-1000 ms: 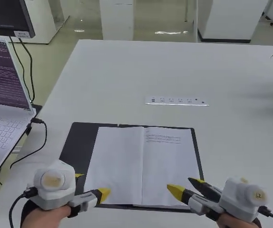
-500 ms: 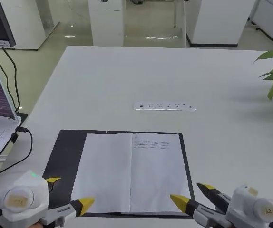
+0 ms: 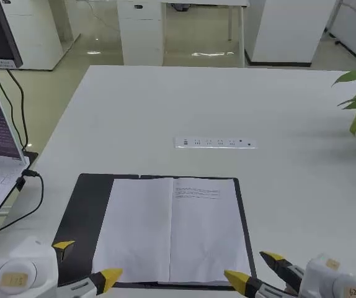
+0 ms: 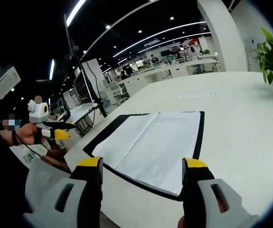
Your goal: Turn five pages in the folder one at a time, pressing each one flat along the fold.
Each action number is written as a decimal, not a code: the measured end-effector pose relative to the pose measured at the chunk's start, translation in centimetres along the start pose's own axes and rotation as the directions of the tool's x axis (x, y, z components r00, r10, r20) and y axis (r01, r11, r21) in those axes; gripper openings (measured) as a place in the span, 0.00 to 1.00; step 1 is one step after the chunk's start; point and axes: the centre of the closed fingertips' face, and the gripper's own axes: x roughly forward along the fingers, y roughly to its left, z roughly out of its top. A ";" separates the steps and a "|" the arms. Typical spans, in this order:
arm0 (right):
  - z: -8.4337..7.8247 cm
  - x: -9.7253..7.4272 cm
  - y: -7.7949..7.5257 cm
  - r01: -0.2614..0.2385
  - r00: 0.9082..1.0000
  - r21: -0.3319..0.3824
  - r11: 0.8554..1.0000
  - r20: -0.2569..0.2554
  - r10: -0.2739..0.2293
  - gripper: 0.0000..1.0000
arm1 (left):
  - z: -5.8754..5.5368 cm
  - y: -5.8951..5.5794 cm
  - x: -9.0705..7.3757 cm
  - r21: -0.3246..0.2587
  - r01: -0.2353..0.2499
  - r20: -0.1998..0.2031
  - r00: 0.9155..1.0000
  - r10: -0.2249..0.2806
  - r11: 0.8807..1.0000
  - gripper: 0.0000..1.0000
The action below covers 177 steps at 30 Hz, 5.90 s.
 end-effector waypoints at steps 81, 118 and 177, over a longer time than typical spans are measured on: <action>-2.3 -3.5 -2.5 0.079 0.993 -0.006 0.997 -0.083 -0.080 0.64 | -1.1 -21.9 21.4 0.336 0.479 -0.301 0.870 -0.390 0.811 0.67; -3.2 -1.9 -3.1 0.059 0.990 0.039 0.997 -0.129 -0.054 0.59 | -3.0 -21.2 23.7 0.403 0.452 -0.302 0.887 -0.350 0.796 0.58; -2.6 5.5 -5.6 -0.083 0.989 0.215 0.973 -0.103 0.107 0.15 | -2.6 -19.0 20.5 0.243 0.483 -0.261 0.868 -0.423 0.841 0.52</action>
